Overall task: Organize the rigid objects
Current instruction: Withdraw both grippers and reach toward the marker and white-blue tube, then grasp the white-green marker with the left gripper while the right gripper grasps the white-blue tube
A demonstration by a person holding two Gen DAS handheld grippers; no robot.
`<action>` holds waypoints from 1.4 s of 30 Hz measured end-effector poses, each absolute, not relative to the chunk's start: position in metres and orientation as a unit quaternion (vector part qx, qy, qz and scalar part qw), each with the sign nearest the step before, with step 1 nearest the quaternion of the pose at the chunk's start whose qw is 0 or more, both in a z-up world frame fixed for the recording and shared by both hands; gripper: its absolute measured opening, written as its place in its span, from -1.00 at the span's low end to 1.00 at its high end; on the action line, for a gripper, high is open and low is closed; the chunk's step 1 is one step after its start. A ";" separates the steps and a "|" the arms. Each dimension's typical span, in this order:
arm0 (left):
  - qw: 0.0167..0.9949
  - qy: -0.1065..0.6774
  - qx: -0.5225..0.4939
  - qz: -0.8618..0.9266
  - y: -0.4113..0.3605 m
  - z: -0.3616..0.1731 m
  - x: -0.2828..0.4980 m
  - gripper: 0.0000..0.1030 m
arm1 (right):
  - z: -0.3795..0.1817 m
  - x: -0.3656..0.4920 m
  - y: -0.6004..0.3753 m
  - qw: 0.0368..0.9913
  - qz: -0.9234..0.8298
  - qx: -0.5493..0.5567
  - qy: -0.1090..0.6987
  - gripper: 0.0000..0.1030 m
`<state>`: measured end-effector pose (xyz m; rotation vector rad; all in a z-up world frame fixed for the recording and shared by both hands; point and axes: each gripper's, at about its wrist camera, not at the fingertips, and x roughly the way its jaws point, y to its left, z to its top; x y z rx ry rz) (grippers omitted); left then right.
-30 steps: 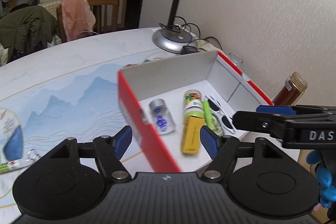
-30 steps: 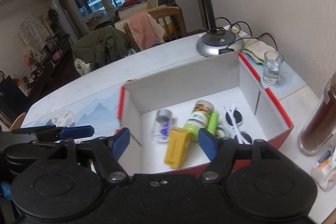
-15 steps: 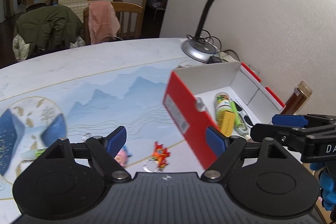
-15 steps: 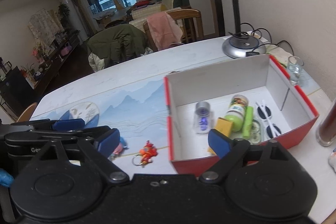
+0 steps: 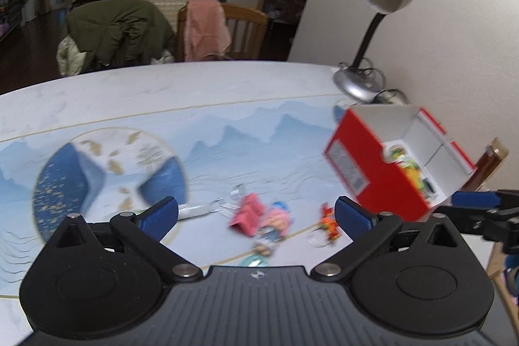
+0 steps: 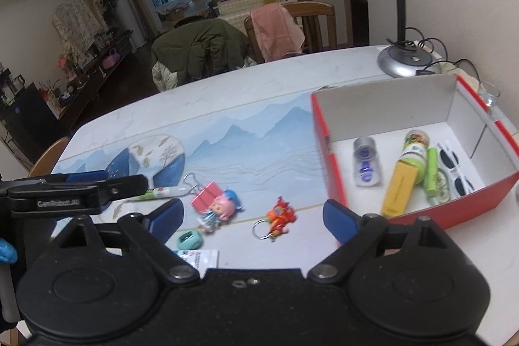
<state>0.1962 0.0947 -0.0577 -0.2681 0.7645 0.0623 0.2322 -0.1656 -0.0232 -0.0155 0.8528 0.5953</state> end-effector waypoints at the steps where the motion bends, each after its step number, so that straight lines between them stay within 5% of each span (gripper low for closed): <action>1: 0.918 0.374 -0.130 0.036 0.101 -0.061 0.194 1.00 | -0.025 0.231 -0.162 0.866 0.285 -0.008 0.410 0.80; 24: 0.902 0.420 -0.098 0.033 0.168 -0.133 0.215 1.00 | -0.084 0.199 -0.079 0.792 0.371 -0.101 0.474 0.79; 42: 0.891 0.451 -0.002 -0.056 0.174 -0.165 0.260 1.00 | -0.114 0.182 0.000 0.708 0.488 -0.243 0.449 0.64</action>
